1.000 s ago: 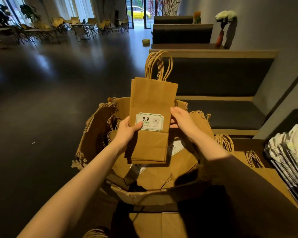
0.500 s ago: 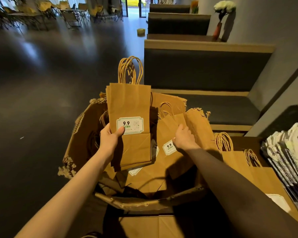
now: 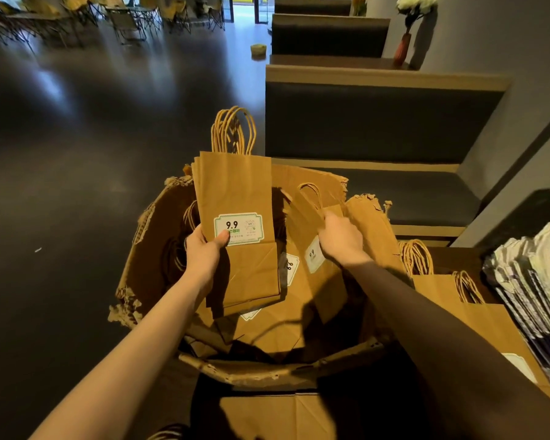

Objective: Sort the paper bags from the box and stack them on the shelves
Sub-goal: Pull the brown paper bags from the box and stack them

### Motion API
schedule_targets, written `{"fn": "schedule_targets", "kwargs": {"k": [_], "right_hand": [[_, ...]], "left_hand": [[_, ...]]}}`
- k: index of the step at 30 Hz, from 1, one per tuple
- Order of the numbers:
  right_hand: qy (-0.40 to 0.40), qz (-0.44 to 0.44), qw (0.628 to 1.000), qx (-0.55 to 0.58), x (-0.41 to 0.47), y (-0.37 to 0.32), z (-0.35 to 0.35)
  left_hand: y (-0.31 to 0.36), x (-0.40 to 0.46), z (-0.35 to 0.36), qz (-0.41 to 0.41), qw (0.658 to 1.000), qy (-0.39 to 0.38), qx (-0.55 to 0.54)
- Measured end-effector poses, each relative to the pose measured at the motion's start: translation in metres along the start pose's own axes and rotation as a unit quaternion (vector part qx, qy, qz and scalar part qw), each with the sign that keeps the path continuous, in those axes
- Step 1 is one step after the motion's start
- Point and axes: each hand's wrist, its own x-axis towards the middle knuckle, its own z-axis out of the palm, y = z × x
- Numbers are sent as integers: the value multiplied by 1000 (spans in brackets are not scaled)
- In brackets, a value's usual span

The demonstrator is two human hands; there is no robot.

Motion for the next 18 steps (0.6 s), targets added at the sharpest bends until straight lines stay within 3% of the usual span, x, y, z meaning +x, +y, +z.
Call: {"fn": "schedule_targets", "kwargs": {"k": [7, 12, 15, 18], "right_hand": [[191, -46, 974, 113, -34, -13, -69], [102, -48, 898, 426, -37, -27, -57], [74, -40, 886, 456, -38, -41, -41], [97, -31, 885, 453, -44, -50, -33]], "left_hand": [[-1, 0, -1, -5, 1000, 21, 1], [7, -5, 0, -17, 999, -14, -23], [18, -9, 3, -20, 997, -59, -47], [31, -16, 7, 12, 995, -85, -50]]}}
